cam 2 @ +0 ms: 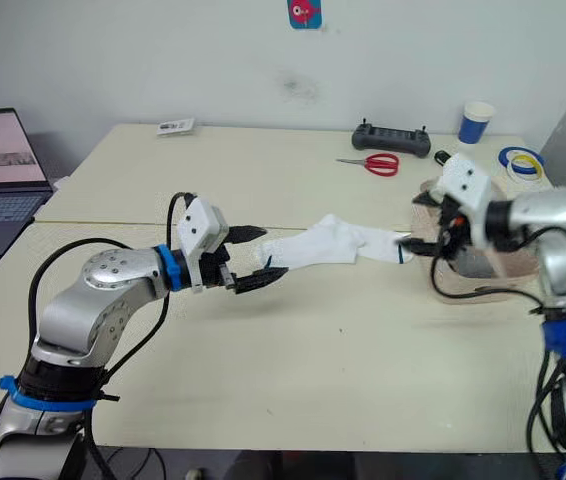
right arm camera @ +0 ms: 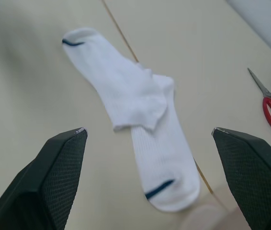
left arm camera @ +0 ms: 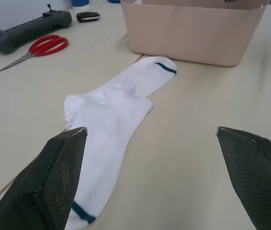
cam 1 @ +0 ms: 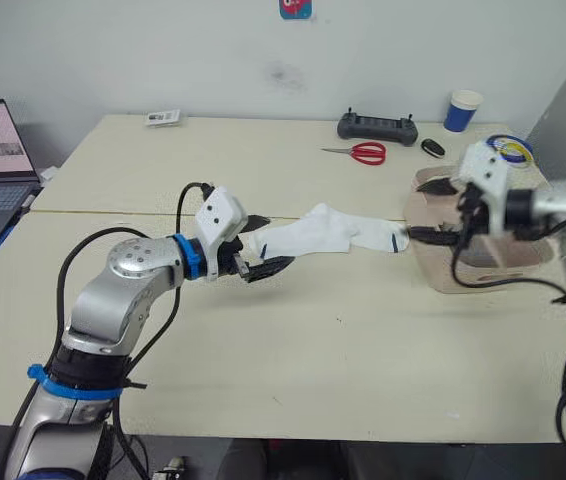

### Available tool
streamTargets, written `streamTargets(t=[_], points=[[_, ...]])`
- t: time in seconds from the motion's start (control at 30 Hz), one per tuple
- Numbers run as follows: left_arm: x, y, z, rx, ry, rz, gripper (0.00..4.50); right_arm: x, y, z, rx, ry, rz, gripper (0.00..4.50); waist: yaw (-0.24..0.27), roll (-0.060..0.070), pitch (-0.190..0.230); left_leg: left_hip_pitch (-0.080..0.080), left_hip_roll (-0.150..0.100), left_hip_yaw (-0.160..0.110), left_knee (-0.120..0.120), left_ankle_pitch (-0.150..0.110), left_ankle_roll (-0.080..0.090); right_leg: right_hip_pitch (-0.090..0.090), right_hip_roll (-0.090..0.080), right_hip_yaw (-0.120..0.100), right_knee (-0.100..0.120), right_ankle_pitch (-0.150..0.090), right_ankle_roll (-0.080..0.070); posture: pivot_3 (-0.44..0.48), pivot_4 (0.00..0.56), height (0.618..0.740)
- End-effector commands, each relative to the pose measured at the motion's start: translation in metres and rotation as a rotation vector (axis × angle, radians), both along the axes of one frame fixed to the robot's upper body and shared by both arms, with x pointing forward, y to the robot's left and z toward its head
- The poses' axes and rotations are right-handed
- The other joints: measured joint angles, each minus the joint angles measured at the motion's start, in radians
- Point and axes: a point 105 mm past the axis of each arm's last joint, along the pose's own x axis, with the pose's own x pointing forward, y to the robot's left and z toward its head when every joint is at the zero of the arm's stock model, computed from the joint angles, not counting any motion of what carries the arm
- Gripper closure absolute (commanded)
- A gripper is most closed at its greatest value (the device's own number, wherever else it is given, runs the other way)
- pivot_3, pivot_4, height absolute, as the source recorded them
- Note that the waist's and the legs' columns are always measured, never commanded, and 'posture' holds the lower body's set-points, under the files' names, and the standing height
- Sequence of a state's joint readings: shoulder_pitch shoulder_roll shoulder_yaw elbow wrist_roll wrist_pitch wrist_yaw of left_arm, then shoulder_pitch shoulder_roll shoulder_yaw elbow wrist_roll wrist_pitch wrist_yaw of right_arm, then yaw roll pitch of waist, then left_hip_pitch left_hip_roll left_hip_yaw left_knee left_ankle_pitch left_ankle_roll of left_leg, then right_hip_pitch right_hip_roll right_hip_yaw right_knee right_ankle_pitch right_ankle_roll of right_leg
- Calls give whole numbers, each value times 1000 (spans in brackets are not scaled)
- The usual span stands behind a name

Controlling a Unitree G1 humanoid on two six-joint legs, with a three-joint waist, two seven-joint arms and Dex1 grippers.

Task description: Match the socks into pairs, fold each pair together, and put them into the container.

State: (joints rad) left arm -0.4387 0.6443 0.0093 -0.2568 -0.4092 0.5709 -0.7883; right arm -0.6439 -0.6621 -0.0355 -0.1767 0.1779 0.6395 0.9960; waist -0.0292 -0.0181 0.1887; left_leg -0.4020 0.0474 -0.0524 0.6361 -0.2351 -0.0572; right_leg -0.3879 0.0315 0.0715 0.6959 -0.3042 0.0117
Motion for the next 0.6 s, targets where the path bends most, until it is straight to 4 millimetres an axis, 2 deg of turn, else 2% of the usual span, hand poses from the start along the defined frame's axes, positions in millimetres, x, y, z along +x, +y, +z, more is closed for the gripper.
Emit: streamTargets(t=[0.03,0.1,0.2,0.3,0.43,0.6], points=[[-12,20,-6,-26,-34,113,0,-21,20,-15,138,-52,-73,22,-1,0,-1,0,0,0,0,0,0,0,0,0,1,0,0,0,150,740],[-19,34,-21,-73,-36,220,0,-32,23,-51,130,-45,-147,22,2,0,-1,1,0,-1,0,0,0,0,0,1,1,-1,0,0,150,740],[-26,50,-41,-120,-48,365,0,-41,16,-84,154,-32,-270,22,3,0,-1,0,-1,-1,1,0,0,1,-1,1,1,-1,1,0,150,740],[-36,57,-64,-140,-16,453,0,-52,14,-111,110,-38,-305,22,-1,0,-1,1,-2,2,4,0,0,2,-2,1,1,-3,5,0,150,740],[-41,54,-78,-151,14,471,0,-54,12,-120,129,-47,-341,22,-2,-1,-1,4,-2,3,6,1,-1,4,1,2,1,0,3,0,150,740],[-35,49,-71,-137,-9,440,0,-46,15,-109,123,-105,-325,22,-2,-1,-1,3,-2,3,5,0,-1,3,2,1,1,-1,3,0,150,740]])
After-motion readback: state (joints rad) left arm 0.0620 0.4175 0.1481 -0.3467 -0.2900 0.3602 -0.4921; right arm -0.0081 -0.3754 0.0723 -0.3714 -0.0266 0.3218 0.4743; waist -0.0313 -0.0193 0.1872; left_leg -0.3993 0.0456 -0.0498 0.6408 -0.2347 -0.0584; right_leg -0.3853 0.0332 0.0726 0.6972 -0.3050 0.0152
